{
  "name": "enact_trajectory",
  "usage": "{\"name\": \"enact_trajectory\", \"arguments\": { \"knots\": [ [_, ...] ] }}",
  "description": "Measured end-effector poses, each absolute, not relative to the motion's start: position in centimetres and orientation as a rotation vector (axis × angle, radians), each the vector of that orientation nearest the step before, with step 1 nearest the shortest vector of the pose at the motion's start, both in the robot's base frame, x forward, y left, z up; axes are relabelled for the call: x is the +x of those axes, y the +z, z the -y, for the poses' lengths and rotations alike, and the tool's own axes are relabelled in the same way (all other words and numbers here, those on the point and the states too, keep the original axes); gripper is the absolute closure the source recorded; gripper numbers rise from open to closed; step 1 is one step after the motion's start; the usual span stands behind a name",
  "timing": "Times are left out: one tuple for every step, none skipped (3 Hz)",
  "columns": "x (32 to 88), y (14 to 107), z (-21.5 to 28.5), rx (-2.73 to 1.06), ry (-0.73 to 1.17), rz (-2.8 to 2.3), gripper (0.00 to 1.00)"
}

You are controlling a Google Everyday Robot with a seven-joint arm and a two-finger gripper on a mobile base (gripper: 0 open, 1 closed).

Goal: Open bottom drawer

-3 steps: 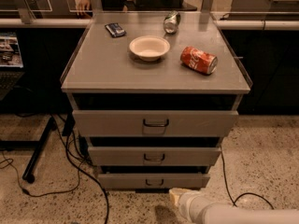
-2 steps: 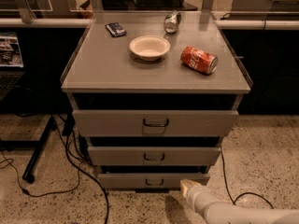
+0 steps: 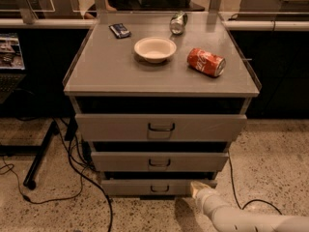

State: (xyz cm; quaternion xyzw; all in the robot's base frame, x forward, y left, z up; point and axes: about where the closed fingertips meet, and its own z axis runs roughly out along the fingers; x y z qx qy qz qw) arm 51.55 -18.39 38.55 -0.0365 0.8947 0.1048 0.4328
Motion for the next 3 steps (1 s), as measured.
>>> {"name": "enact_trajectory", "arguments": {
  "knots": [
    [51.9, 38.0, 18.3, -0.083, 0.276, -2.234, 1.00],
    [54.1, 35.1, 19.9, 0.015, 0.237, -2.240, 1.00],
    [56.5, 31.4, 22.1, 0.169, 0.165, -2.225, 1.00]
  ]
}}
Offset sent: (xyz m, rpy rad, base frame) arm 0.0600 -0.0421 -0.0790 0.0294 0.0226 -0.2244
